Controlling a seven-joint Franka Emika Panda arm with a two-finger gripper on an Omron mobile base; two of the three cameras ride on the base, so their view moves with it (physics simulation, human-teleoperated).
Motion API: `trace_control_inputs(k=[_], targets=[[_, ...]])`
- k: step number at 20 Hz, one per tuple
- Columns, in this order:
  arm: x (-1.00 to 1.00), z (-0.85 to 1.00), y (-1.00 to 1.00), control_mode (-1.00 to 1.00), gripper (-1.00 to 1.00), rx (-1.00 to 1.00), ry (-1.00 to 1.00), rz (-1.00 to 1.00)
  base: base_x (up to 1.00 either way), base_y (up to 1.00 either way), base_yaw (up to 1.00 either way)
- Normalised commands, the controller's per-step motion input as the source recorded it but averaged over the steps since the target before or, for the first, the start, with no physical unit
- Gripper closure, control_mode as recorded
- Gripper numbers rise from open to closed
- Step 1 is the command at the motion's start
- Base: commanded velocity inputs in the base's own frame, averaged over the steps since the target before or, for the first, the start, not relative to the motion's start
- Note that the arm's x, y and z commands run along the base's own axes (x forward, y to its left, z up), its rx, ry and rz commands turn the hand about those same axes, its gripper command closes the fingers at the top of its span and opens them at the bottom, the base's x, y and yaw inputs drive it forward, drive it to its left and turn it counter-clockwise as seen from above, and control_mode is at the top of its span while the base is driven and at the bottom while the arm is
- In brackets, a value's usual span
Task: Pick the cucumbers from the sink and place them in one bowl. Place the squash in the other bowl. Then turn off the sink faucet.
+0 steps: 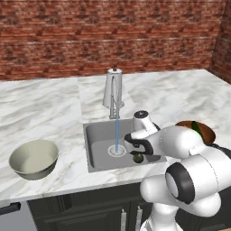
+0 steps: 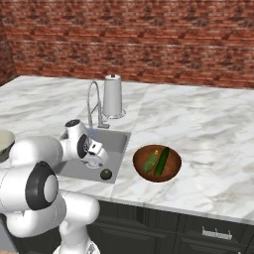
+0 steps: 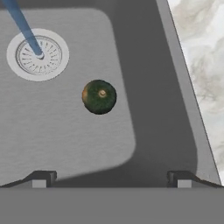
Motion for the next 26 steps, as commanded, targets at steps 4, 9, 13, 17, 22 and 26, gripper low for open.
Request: trace_control_inputs(k=[4,9,13,17,22,26], targets=[[0.03,-0.28,0.00,-1.00,-1.00,0.00,0.00,-0.01,0.00,0.00,0.00],[0.09,-0.19,0.00,-1.00,-1.00,0.00,0.00,-0.01,0.00,0.00,0.00],[0.25,-0.03,0.00,-1.00,-1.00,0.00,0.00,-0.03,0.00,0.00,0.00],[0.33,-0.05,0.00,-1.00,-1.00,0.00,0.00,-0.06,0.00,0.00,0.00],[0.24,-0.11,0.00,-1.00,-1.00,0.00,0.00,-0.10,0.00,0.00,0.00],[0.05,-0.17,0.00,-1.00,-1.00,0.00,0.00,-0.11,0.00,0.00,0.00]])
